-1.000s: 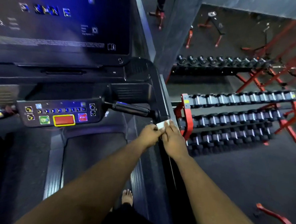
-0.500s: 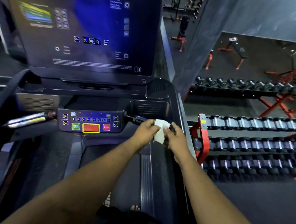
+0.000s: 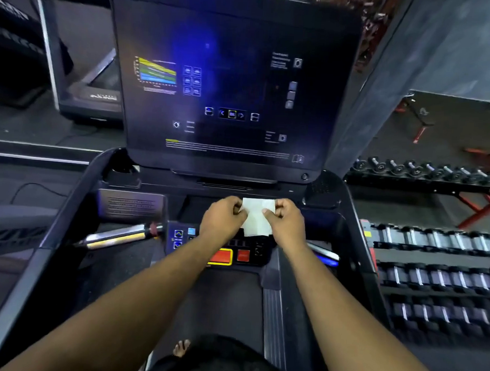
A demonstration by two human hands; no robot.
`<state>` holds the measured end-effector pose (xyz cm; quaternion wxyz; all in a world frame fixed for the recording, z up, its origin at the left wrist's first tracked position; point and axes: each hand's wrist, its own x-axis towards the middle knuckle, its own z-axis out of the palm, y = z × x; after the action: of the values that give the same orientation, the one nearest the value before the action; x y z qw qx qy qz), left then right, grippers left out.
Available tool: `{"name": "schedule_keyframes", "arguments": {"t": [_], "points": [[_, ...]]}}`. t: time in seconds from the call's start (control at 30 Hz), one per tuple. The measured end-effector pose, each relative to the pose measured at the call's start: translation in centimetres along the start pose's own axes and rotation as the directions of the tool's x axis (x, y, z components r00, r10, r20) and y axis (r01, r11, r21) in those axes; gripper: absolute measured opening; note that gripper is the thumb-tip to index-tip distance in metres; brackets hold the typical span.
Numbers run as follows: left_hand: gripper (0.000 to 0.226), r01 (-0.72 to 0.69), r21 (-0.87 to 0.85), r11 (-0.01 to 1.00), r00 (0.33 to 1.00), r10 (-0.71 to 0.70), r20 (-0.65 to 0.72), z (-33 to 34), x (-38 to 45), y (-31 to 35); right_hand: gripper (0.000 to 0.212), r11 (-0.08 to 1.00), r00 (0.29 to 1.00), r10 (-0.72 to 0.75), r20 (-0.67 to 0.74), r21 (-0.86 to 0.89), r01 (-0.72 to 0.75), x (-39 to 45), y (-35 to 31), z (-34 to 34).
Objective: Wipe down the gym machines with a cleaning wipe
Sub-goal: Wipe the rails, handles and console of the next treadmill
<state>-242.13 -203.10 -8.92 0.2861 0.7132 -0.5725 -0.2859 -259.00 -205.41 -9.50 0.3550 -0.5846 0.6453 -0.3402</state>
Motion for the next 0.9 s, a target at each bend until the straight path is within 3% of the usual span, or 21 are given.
{"name": "schedule_keyframes", "arguments": {"t": [0.1,0.17,0.23,0.3,0.37,0.47,0.57,0.77,0.83,0.9], "points": [[0.013,-0.003,0.094,0.996,1.0,0.002,0.011,-2.3,1.3,-2.6,0.026,0.985,1.0,-0.022,-0.004,-0.17,0.021,0.3,-1.9,3.4],[0.011,-0.035,0.22,0.975,0.999,0.03,0.027,-3.2,1.8,-4.0,0.039,0.908,0.982,-0.188,-0.02,-0.385,0.166,0.1,-2.0,5.5],[0.022,-0.057,0.376,0.925,0.998,0.049,0.032,-4.1,2.3,-5.7,0.05,0.81,0.945,-0.299,0.132,-0.488,0.325,-0.2,-2.1,7.8],[0.029,-0.05,0.456,0.889,0.999,0.041,0.029,-4.8,2.6,-7.5,0.055,0.761,0.871,-0.193,0.451,-0.491,0.423,-0.6,-2.4,9.8],[0.035,-0.007,0.439,0.898,1.0,0.017,-0.019,-5.5,2.6,-9.2,0.064,0.657,0.752,-0.052,0.657,-0.544,0.521,-0.2,-2.5,11.1],[0.038,0.111,0.388,0.915,0.992,-0.075,-0.106,-6.6,2.2,-11.7,0.074,0.63,0.633,0.025,0.774,-0.503,0.591,1.0,-4.1,12.7],[0.038,0.188,0.357,0.915,0.982,-0.173,-0.073,-7.4,1.9,-13.5,0.085,0.617,0.537,0.038,0.843,-0.442,0.651,1.8,-5.8,15.0],[0.042,0.017,0.435,0.9,0.999,-0.038,0.038,-6.6,2.5,-12.3,0.117,0.532,0.656,0.223,0.721,-0.654,0.538,3.9,-4.5,12.0],[0.044,-0.04,0.458,0.888,0.995,-0.005,0.096,-5.8,2.8,-11.2,0.117,0.509,0.672,0.236,0.702,-0.678,0.53,3.6,-3.6,10.0],[0.047,-0.069,0.478,0.876,0.989,-0.003,0.15,-5.1,3.1,-10.2,0.103,0.554,0.68,0.188,0.709,-0.648,0.523,3.2,-3.0,8.4]]}}
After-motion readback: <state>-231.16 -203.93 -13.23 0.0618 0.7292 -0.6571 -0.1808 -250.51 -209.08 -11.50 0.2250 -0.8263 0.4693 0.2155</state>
